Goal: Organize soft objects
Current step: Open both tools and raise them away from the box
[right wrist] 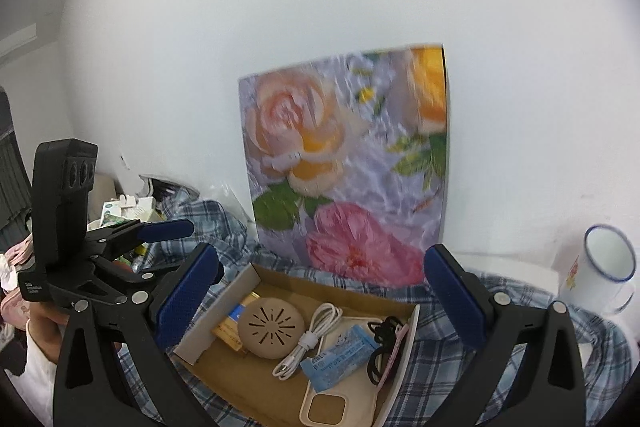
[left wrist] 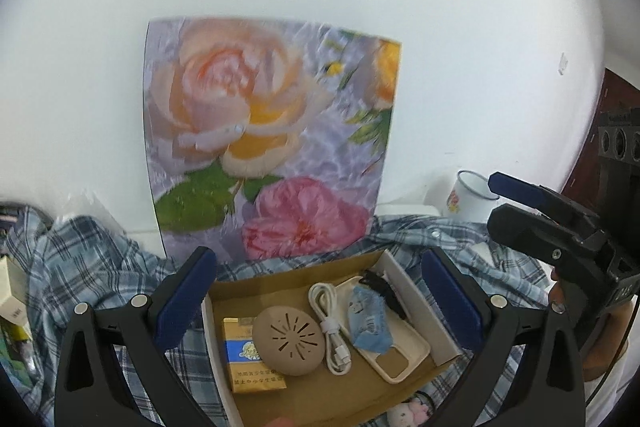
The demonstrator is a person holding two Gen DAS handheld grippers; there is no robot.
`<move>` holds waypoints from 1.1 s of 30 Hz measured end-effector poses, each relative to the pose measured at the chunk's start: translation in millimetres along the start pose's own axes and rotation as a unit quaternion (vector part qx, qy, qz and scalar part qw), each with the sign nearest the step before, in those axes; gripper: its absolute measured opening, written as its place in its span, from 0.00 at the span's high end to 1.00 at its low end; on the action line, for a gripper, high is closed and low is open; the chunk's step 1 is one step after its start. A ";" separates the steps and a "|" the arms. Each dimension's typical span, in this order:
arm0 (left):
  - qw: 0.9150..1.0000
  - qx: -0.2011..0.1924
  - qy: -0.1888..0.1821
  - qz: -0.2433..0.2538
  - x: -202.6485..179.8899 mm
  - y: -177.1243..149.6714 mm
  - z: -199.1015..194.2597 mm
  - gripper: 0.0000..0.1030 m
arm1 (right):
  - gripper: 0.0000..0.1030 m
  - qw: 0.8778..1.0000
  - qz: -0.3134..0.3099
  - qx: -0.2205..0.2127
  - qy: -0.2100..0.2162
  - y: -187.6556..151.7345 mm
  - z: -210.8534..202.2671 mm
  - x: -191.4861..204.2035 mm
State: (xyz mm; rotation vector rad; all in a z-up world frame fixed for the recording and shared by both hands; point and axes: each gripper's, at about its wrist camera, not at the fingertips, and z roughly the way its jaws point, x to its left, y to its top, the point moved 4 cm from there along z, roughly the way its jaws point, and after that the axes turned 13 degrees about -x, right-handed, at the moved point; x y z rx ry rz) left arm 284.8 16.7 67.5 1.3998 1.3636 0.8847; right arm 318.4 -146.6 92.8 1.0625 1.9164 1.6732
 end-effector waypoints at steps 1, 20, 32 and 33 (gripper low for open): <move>1.000 -0.005 -0.003 0.002 -3.3 3.8 -4.2 0.00 | 0.01 1.000 -0.002 -0.004 0.000 4.1 -4.1 1.6; 0.995 -0.078 -0.012 0.059 -59.8 42.8 -134.5 0.00 | 0.00 0.996 -0.069 -0.058 0.022 62.1 -99.6 69.8; 0.993 -0.095 -0.027 0.068 -89.8 35.2 -176.7 0.00 | 0.00 0.994 -0.088 -0.067 0.017 51.6 -155.5 90.1; 0.993 -0.094 -0.027 0.069 -91.6 33.0 -178.8 0.00 | 0.00 0.994 -0.087 -0.067 0.018 50.1 -158.6 90.4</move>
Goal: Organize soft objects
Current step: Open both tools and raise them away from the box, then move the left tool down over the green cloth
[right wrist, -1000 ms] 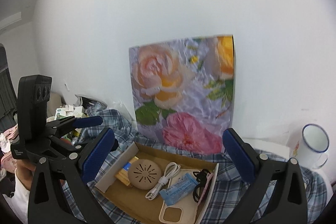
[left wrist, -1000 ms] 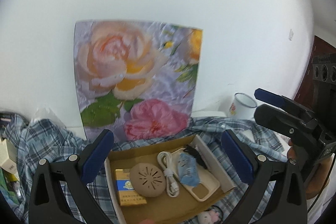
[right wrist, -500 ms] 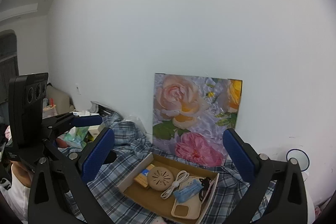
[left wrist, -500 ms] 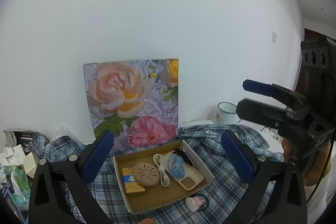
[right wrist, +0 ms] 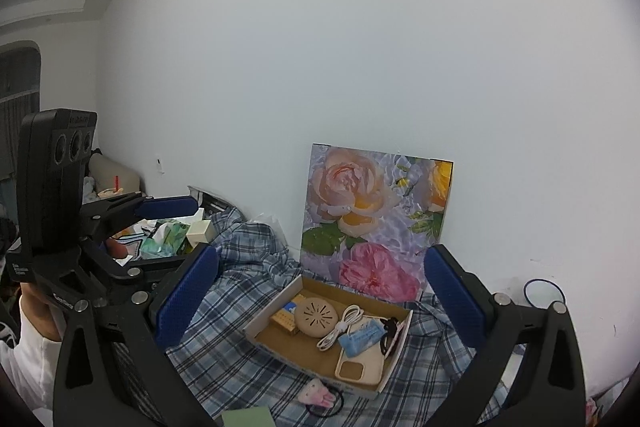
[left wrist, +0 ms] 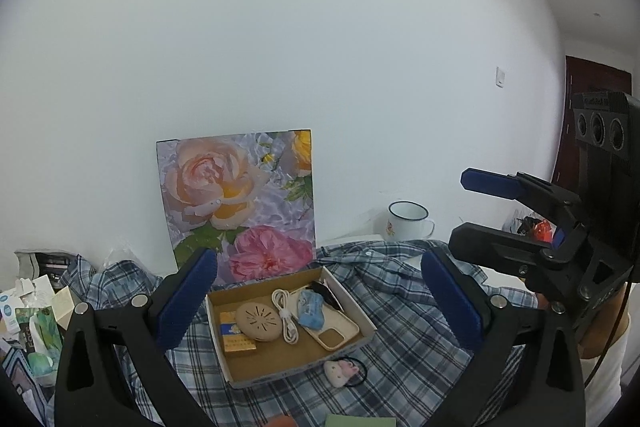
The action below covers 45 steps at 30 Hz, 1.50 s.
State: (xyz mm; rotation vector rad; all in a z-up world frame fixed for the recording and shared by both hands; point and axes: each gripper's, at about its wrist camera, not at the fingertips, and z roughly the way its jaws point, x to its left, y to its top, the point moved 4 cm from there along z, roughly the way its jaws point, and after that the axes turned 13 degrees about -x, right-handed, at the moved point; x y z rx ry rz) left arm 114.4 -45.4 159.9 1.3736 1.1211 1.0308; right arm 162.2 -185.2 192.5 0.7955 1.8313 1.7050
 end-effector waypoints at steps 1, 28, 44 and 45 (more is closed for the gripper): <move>1.000 0.001 -0.001 0.001 -1.8 -1.8 -2.2 0.00 | 0.00 1.000 0.000 0.000 0.000 -1.3 -3.3 1.0; 0.993 0.111 -0.024 0.010 -28.8 -124.7 3.4 0.00 | 0.00 0.996 0.059 0.071 0.013 -119.7 -28.3 3.6; 0.970 0.234 -0.054 0.043 -46.3 -224.6 32.2 0.00 | 0.00 0.985 0.123 0.119 -0.001 -191.0 -22.6 -23.7; 0.968 0.241 -0.055 0.042 -46.6 -229.7 34.0 0.00 | 0.00 0.985 0.125 0.122 -0.001 -193.3 -21.6 -24.4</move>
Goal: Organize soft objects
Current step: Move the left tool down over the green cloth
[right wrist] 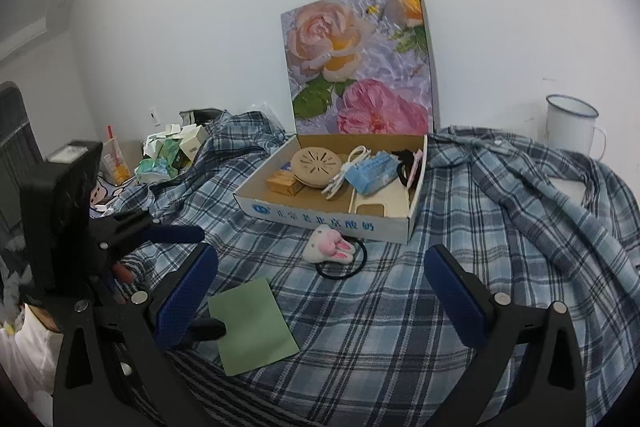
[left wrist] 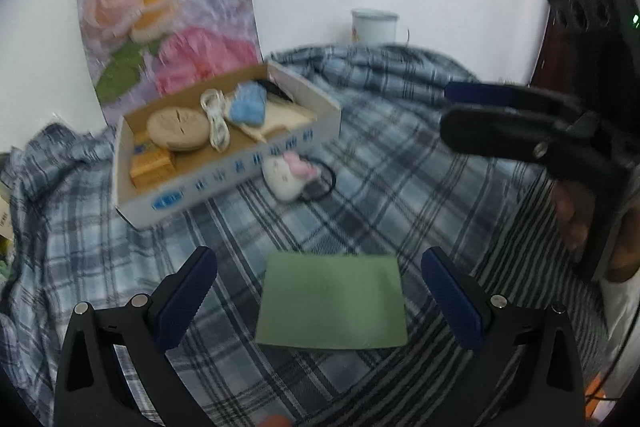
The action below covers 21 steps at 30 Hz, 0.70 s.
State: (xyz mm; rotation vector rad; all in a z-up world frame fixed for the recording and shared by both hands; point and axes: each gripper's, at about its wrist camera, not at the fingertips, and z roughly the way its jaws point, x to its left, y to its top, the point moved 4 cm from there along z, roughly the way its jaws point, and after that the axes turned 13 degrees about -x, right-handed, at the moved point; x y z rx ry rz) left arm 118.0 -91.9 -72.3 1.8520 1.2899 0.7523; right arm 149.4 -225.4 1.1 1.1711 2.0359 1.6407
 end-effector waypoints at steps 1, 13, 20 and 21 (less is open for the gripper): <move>1.000 0.010 -0.005 -0.004 -0.4 -4.5 5.9 0.00 | 0.00 1.000 0.002 0.004 0.000 -2.2 1.4 -0.6; 0.996 0.079 -0.036 0.004 -10.4 -27.6 34.0 0.00 | 0.00 0.999 0.004 0.041 -0.003 -20.7 14.9 -3.4; 0.995 0.098 -0.027 0.007 -12.4 -35.9 44.5 0.01 | 0.00 0.999 0.014 0.050 -0.003 -24.6 17.9 -6.9; 0.995 0.096 -0.027 0.005 -11.6 -35.9 44.6 0.03 | 0.00 0.999 0.014 0.050 -0.004 -24.7 17.8 -7.0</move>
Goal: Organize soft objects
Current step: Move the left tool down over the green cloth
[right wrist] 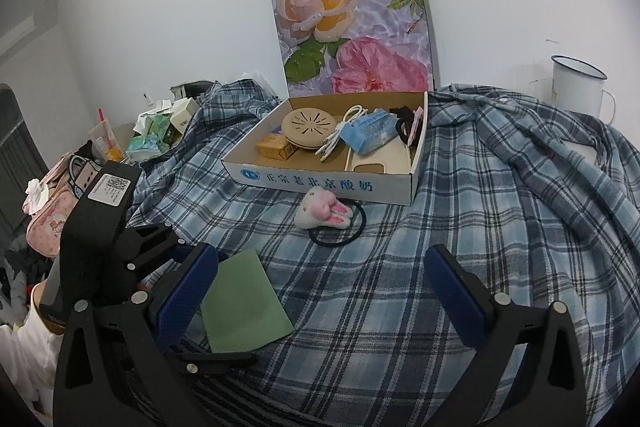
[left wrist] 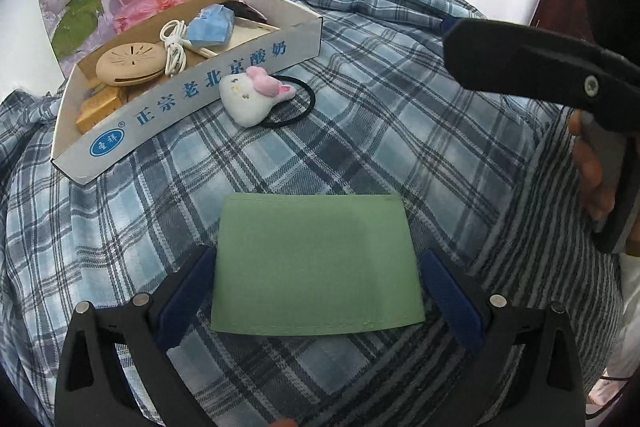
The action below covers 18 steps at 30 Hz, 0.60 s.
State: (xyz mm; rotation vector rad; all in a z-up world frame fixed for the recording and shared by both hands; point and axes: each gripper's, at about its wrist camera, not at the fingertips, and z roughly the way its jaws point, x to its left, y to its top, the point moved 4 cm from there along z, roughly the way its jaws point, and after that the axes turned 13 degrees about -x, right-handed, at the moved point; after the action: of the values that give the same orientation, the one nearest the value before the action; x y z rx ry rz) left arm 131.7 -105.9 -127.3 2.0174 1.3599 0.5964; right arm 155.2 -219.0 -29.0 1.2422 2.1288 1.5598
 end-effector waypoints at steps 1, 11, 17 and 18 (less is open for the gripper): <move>1.000 -0.002 0.001 -0.001 1.0 0.8 -1.0 0.04 | 0.00 1.000 0.000 0.000 0.000 0.0 0.1 0.0; 0.999 -0.037 -0.017 -0.030 7.1 9.4 -19.6 0.05 | 0.00 1.000 0.007 -0.007 -0.005 0.5 -1.4 -4.2; 0.996 -0.065 -0.017 -0.059 16.2 8.3 -37.6 0.05 | 0.00 1.000 0.005 -0.001 0.000 1.2 3.6 -3.1; 0.996 -0.067 -0.016 -0.061 17.5 7.4 -38.6 0.05 | 0.00 1.000 0.005 0.003 0.003 1.6 5.9 -1.6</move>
State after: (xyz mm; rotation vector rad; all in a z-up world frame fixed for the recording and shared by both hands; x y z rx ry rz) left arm 117.1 -82.1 -94.5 1.8154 1.3756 0.5805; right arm 160.5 -216.1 -30.5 1.2534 2.1347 1.5637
